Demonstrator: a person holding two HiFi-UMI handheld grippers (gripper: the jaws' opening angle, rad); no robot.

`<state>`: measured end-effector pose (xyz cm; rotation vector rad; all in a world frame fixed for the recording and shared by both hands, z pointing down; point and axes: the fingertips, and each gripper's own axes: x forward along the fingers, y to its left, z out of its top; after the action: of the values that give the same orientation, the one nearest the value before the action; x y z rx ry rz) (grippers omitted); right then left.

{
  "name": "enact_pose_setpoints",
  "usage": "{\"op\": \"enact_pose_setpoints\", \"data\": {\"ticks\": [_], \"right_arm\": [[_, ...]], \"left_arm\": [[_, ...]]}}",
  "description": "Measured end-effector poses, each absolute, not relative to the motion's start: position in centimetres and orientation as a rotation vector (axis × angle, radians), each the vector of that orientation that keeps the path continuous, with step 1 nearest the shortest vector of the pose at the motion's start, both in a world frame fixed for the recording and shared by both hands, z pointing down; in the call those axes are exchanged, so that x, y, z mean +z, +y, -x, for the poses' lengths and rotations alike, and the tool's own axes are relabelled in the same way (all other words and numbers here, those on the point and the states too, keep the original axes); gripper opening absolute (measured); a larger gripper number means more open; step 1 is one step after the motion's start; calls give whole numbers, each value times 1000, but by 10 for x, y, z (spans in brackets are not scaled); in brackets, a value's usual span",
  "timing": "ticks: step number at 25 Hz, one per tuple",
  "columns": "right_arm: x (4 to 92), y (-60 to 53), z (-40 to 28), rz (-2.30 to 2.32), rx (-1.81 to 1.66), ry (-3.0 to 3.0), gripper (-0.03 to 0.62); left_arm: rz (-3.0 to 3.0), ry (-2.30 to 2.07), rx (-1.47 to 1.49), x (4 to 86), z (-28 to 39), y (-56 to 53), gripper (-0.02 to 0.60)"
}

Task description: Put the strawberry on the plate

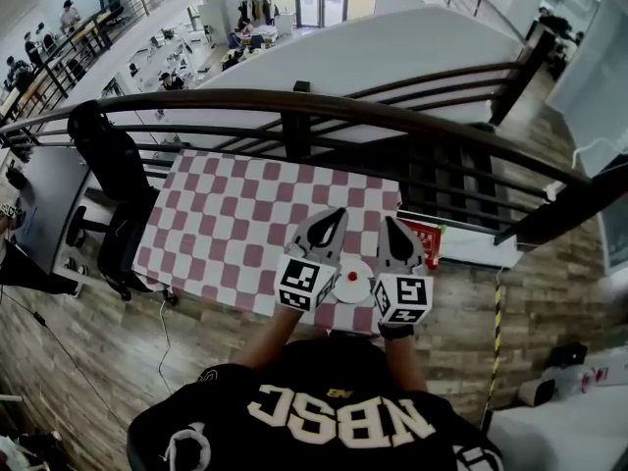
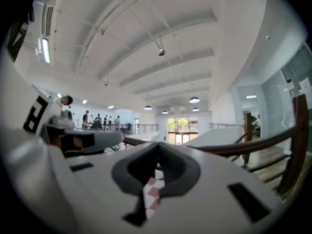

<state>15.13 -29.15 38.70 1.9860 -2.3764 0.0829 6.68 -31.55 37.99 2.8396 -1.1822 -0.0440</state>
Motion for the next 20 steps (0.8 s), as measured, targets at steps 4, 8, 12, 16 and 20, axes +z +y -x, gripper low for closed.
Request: {"op": "enact_pose_setpoints", "data": {"ticks": [4, 8, 12, 16, 20], "right_arm": [[389, -291, -146, -1979, 65, -2379, 18], [385, -295, -145, -1985, 42, -2378, 18], [386, -299, -144, -1974, 52, -2385, 18], [387, -302, -140, -1953, 55, -2396, 18], [387, -306, -133, -1940, 55, -2404, 18]], "left_arm": [[-2826, -1176, -63, 382, -66, -315, 12], [-2807, -1164, -98, 380, -65, -317, 12], [-2814, -1147, -104, 379, -68, -319, 12], [-2803, -1115, -122, 378, -70, -317, 12], [-2814, -1093, -129, 375, -73, -318, 12]]}}
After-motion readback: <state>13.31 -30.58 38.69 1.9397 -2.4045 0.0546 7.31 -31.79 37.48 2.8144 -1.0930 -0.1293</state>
